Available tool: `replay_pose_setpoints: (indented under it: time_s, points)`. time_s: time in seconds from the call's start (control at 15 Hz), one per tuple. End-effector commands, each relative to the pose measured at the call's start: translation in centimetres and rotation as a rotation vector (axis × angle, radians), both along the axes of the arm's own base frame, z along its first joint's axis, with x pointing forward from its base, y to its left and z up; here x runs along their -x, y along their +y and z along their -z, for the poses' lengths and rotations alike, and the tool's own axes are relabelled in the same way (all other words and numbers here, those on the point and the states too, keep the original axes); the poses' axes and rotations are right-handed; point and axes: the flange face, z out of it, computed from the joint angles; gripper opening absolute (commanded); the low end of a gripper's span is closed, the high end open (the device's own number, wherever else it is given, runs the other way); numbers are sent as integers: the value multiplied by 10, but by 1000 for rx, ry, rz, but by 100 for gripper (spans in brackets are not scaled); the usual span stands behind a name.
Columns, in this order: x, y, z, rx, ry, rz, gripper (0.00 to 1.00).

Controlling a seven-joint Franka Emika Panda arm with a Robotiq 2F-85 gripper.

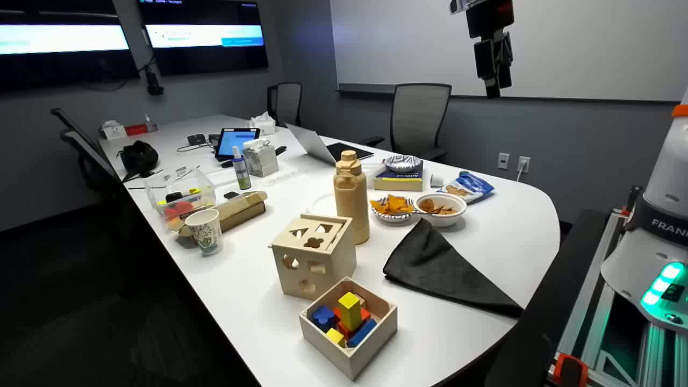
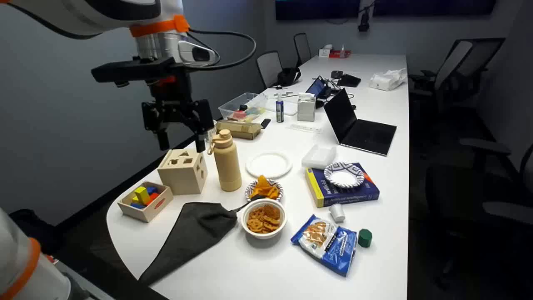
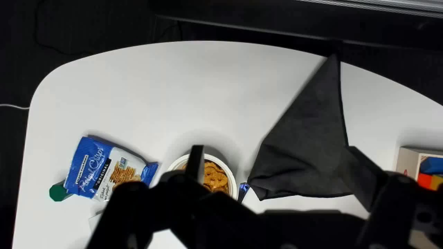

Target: Put one yellow block in the wooden toy box.

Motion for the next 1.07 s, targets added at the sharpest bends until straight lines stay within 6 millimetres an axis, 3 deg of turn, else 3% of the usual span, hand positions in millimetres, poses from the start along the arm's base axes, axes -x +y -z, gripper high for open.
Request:
replay_pose_setpoints:
  time_s: [0.0, 0.4, 0.47, 0.6, 0.73, 1.0]
  points:
    - [0, 0, 0, 0, 0, 0, 100]
    - [0, 0, 0, 0, 0, 0, 100]
    - [-5, 10, 1, 9, 16, 5, 100]
    - [-13, 41, 5, 20, 26, 28, 100]
    - [-21, 84, 12, 12, 11, 56, 100]
    - [-35, 188, 38, -34, -51, 111, 100]
